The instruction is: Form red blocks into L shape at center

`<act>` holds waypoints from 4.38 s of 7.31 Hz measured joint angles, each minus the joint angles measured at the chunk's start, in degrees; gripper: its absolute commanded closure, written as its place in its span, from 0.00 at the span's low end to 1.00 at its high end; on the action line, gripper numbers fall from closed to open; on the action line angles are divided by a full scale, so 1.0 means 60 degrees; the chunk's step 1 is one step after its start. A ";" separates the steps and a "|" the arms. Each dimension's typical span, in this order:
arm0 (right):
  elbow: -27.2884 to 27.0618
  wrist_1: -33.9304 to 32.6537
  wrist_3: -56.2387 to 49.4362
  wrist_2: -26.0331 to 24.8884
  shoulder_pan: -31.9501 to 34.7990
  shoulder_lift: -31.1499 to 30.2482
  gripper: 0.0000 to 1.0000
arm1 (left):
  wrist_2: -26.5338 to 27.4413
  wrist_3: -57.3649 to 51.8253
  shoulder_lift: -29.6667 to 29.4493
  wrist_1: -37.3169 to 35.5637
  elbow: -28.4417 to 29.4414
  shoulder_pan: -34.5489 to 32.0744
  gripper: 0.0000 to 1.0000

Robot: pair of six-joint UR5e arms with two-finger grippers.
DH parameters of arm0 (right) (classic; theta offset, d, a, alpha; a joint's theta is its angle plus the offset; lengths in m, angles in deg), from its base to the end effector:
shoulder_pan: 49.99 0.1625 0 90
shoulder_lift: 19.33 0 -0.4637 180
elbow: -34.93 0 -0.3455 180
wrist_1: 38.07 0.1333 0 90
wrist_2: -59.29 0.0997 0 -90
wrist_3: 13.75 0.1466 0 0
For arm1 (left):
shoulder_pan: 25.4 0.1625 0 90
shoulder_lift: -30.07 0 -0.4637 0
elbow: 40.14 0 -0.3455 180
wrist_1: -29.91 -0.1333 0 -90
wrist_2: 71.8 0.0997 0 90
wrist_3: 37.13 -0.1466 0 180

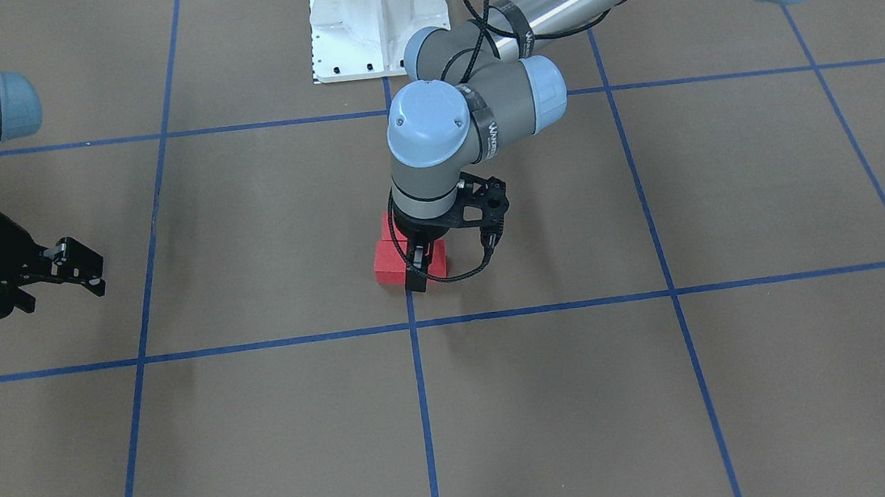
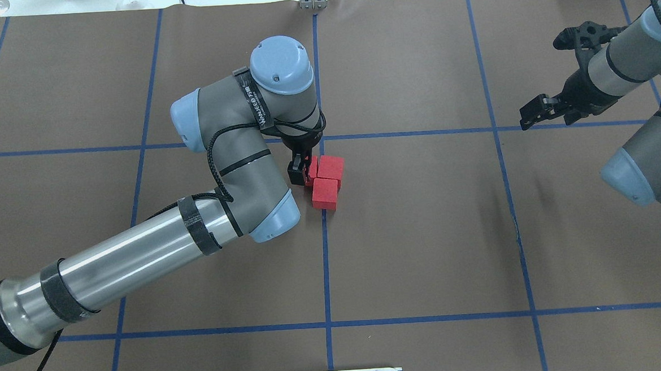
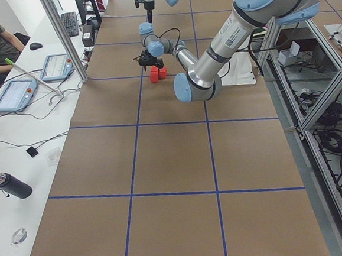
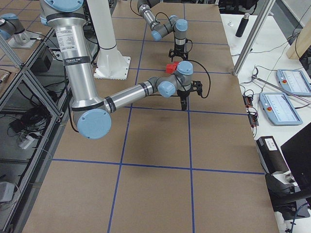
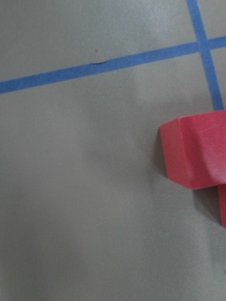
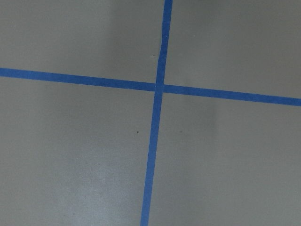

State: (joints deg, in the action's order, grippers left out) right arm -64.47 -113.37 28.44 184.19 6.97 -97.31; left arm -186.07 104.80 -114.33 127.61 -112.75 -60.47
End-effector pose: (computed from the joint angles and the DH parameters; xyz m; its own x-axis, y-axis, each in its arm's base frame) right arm -0.2691 -0.5044 0.5282 0.6689 -0.0860 0.7383 -0.0119 0.9919 0.1264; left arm 0.6274 -0.5297 0.2493 0.1326 -0.9700 -0.2038 0.6350 0.2411 -0.7340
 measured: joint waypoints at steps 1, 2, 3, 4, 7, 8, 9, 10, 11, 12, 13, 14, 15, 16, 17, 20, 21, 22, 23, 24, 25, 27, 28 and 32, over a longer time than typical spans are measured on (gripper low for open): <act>-0.0001 0.0006 0.0000 0.0000 0.0000 -0.0002 0.01 | -0.0004 0.0000 0.0243 -0.0014 -0.0188 -0.0022 0.00; -0.0012 0.0009 0.0000 0.0000 0.0000 -0.0001 0.01 | -0.0009 -0.0001 0.0610 -0.0023 -0.0506 -0.0030 0.00; -0.0029 0.0011 0.0000 0.0000 0.0000 0.0000 0.01 | -0.0012 -0.0004 0.0923 -0.0035 -0.0786 -0.0023 0.00; -0.0049 0.0011 0.0000 0.0000 0.0000 -0.0001 0.01 | -0.0013 -0.0001 0.1080 -0.0045 -0.0913 -0.0015 0.00; -0.0025 0.0002 0.0000 0.0000 0.0000 -0.0011 0.01 | -0.0017 0.0002 0.1334 -0.0053 -0.0922 0.0062 0.00; -0.0010 -0.0002 0.0000 0.0000 0.0000 -0.0011 0.01 | -0.0017 0.0002 0.1377 -0.0053 -0.0899 0.0089 0.00; 0.0000 -0.0003 0.0000 0.0000 0.0000 -0.0012 0.01 | -0.0027 0.0002 0.1390 -0.0053 -0.0891 0.0114 0.00; 0.0012 -0.0003 -0.0003 0.0000 0.0000 -0.0012 0.01 | -0.0035 0.0002 0.1390 -0.0050 -0.0883 0.0133 0.00; 0.0025 -0.0004 -0.0009 0.0000 -0.0010 -0.0012 0.01 | -0.0040 0.0002 0.1389 -0.0040 -0.0879 0.0159 0.00; 0.0040 -0.0001 -0.0012 0.0000 -0.0019 -0.0012 0.01 | -0.0041 0.0002 0.1374 -0.0031 -0.0878 0.0203 0.00; 0.0051 0.0003 -0.0014 0.0000 -0.0023 -0.0016 0.01 | -0.0042 0.0002 0.1359 -0.0023 -0.0872 0.0253 0.00; 0.0052 0.0003 -0.0014 0.0000 -0.0027 -0.0021 0.01 | -0.0046 0.0002 0.1348 -0.0012 -0.0868 0.0294 0.00; 0.0050 0.0007 -0.0014 0.0000 -0.0029 -0.0024 0.01 | -0.0052 0.0002 0.1335 -0.0002 -0.0865 0.0312 0.00; 0.0047 0.0007 -0.0014 0.0000 -0.0029 -0.0026 0.01 | -0.0055 0.0002 0.1322 0.0007 -0.0863 0.0317 0.00; 0.0047 0.0002 -0.0015 0.0000 -0.0030 -0.0026 0.01 | -0.0057 0.0002 0.1299 0.0010 -0.0865 0.0321 0.00; 0.0049 0.0001 -0.0015 0.0000 -0.0029 -0.0026 0.01 | -0.0057 0.0002 0.1237 0.0009 -0.0870 0.0340 0.00; 0.0050 -0.0002 -0.0015 0.0000 -0.0029 -0.0026 0.01 | -0.0057 0.0002 0.1215 0.0009 -0.0867 0.0346 0.00; 0.0050 -0.0003 -0.0015 0.0000 -0.0030 -0.0026 0.01 | -0.0057 0.0002 0.1186 -0.0003 -0.0867 0.0349 0.00; 0.0047 -0.0003 -0.0012 0.0000 -0.0029 -0.0027 0.01 | -0.0057 0.0002 0.1180 -0.0019 -0.0870 0.0349 0.00; 0.0045 -0.0003 -0.0006 0.0000 -0.0029 -0.0026 0.01 | -0.0057 0.0002 0.1194 -0.0033 -0.0891 0.0335 0.00; 0.0045 -0.0003 -0.0002 0.0000 -0.0029 -0.0027 0.01 | -0.0057 -0.0001 0.1224 -0.0048 -0.0928 0.0307 0.00; 0.0026 -0.0001 0.0000 0.0000 -0.0029 -0.0027 0.01 | -0.0211 -0.0222 0.1496 -0.0154 -0.1346 0.0129 0.00; 0.0005 0.0006 0.0000 0.0000 -0.0027 -0.0027 0.01 | -0.0503 -0.0549 0.1905 -0.0362 -0.1986 -0.0092 0.00; -0.0048 0.0011 -0.0086 0.0016 0.0174 -0.0101 0.01 | -0.1007 -0.4118 0.5868 -0.0678 -0.6274 -0.1404 0.00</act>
State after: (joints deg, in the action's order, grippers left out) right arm -64.76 -113.30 27.92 184.28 8.01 -97.91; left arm -192.11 80.09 -79.12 123.54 -150.39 -68.90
